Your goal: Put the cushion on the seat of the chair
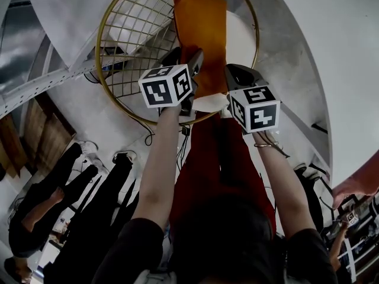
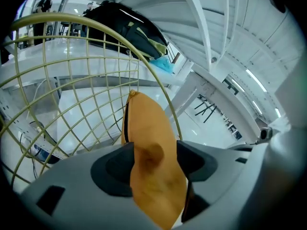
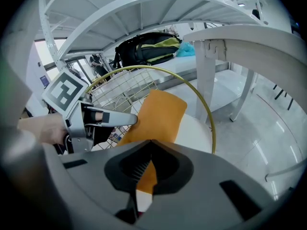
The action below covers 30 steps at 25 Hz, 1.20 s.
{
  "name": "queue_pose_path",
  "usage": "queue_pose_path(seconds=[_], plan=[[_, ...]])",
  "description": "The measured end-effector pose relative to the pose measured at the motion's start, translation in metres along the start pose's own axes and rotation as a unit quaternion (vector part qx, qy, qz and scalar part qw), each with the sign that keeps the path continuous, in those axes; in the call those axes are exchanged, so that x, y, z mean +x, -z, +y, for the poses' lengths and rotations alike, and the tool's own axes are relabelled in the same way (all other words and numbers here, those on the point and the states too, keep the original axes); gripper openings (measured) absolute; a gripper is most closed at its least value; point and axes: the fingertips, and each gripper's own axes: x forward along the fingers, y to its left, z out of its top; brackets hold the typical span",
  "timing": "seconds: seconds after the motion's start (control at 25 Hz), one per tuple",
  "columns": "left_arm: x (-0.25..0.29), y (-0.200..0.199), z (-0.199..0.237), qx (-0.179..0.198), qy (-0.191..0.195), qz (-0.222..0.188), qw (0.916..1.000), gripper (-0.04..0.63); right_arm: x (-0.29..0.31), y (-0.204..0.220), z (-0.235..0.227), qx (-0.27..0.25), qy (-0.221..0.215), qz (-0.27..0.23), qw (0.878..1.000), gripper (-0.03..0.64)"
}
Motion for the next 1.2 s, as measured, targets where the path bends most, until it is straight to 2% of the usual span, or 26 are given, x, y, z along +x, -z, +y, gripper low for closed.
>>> queue_pose_path(seconds=[0.16, 0.4, 0.76, 0.96, 1.2], plan=[[-0.008, -0.005, -0.006, 0.007, -0.003, -0.012, 0.9999, 0.254, -0.007, -0.003, -0.001, -0.001, 0.000, -0.008, 1.000, 0.018], [-0.024, -0.013, -0.022, 0.040, -0.001, -0.026, 0.9988, 0.171, -0.018, -0.006, 0.000, -0.002, -0.001, -0.017, 1.000, 0.018], [-0.045, -0.026, -0.038, 0.045, -0.001, -0.059, 0.9973, 0.043, -0.033, -0.013, 0.007, 0.001, -0.006, -0.035, 0.999, 0.018], [-0.056, -0.033, -0.045, 0.048, 0.003, -0.075, 0.9960, 0.012, -0.043, -0.018, 0.010, 0.003, -0.008, -0.048, 0.999, 0.018], [-0.073, -0.042, -0.070, 0.073, 0.028, -0.099, 0.9920, 0.011, -0.056, -0.022, 0.014, 0.002, -0.009, -0.062, 0.998, 0.018]])
